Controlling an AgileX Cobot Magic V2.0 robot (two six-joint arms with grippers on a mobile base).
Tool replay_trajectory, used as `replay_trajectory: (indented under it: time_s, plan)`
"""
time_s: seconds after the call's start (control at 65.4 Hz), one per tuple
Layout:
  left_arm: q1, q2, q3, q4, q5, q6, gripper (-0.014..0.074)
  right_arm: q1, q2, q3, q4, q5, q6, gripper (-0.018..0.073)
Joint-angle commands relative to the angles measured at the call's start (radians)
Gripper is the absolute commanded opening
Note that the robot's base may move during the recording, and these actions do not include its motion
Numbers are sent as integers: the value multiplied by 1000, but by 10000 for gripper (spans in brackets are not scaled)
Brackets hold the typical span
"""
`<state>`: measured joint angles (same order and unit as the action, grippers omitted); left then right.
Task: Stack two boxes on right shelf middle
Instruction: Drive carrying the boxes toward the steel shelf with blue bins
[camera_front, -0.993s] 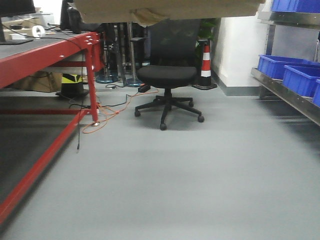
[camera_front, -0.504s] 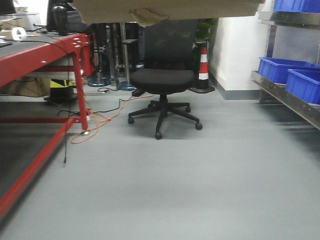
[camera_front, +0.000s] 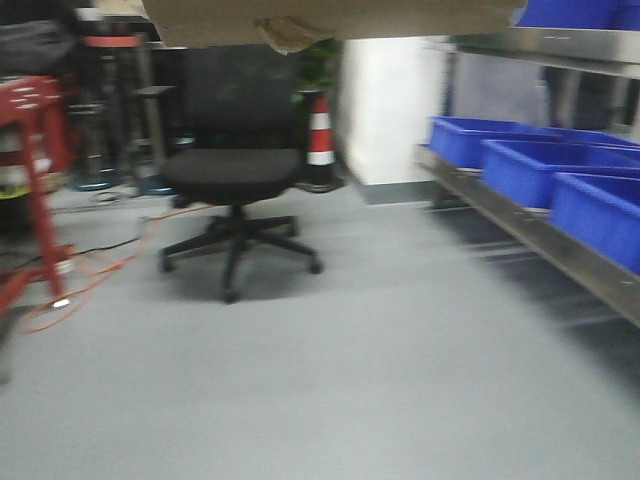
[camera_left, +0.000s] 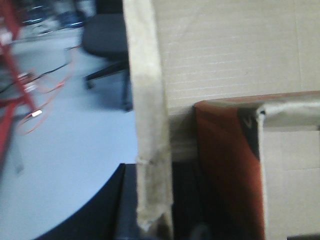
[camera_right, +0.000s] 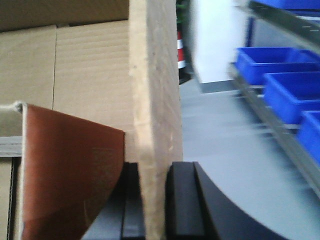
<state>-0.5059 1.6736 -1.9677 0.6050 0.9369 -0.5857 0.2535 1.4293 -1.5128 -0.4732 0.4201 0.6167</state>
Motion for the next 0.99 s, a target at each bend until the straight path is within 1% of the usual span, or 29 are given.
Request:
replay_trajectory:
  time_s: [0.0, 0.978]
  plan:
    - [-5, -11, -9, -11, -47, -2, -111, 5, -18, -13, 3, -114, 8, -142]
    - [-5, -11, -9, -11, -47, -2, -111, 5, -18, -13, 3, -114, 8, -142]
